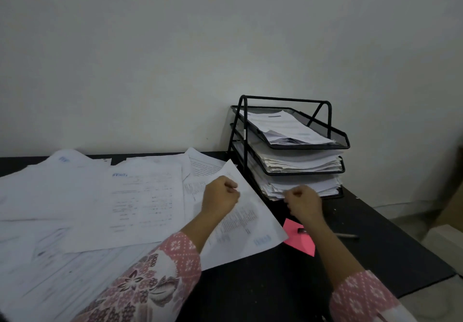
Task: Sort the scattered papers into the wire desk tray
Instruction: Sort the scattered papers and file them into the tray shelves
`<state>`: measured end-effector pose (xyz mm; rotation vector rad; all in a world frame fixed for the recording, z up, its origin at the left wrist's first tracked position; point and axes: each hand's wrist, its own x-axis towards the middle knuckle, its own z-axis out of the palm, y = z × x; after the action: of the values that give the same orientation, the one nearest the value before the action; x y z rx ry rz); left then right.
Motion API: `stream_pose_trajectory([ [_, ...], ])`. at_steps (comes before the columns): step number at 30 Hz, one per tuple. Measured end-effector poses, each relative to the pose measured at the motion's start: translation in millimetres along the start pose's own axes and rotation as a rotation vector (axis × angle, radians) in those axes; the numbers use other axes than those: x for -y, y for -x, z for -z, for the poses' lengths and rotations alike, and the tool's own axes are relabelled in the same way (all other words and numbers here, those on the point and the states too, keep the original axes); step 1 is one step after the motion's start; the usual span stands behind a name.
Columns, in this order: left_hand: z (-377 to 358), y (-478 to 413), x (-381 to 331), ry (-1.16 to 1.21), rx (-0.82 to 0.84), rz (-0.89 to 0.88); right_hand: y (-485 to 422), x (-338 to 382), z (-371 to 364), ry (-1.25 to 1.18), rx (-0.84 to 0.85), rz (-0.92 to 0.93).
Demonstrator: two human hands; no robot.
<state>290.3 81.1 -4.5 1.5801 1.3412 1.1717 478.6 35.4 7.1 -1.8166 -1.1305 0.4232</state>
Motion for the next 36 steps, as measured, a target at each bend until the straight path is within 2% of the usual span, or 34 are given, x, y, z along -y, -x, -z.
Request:
stream_pose_trajectory([
  [2,28.2,5.5,14.7,-0.118,-0.058,-0.016,11.6,-0.2,-15.1,0.192,0.074,0.084],
  [4,52.4,11.1,27.1,-0.229,-0.099,-0.019,18.7,2.5,-23.9,0.3,0.09,0.083],
  [10,133.4,33.4,66.9,-0.526,-0.254,-0.05,36.9,9.7,-36.6,0.359,0.089,0.001],
  [14,178.5,45.0,83.2,-0.774,-0.384,0.022,39.1,23.3,-38.1,0.364,0.119,0.104],
  [17,200.7,51.7,88.9,-0.915,-0.381,0.159,41.8,42.3,-38.8,0.378,0.099,0.213],
  [22,215.7,56.5,94.4,-1.031,-0.253,0.315,44.2,88.2,-36.6,0.277,0.003,0.314],
  [24,218.4,56.3,91.3,-1.033,-0.242,0.326,45.1,106.8,-34.8,0.238,-0.029,0.33],
  [28,228.0,52.1,82.3,-0.891,-0.211,0.356,46.5,131.2,-32.3,0.143,-0.079,0.333],
  [32,240.5,47.9,74.7,-0.791,-0.15,0.445,45.4,139.1,-33.7,0.046,-0.087,0.265],
  [36,249.7,41.6,71.8,-0.616,-0.166,0.49,45.3,141.3,-44.0,-0.089,-0.066,0.209],
])
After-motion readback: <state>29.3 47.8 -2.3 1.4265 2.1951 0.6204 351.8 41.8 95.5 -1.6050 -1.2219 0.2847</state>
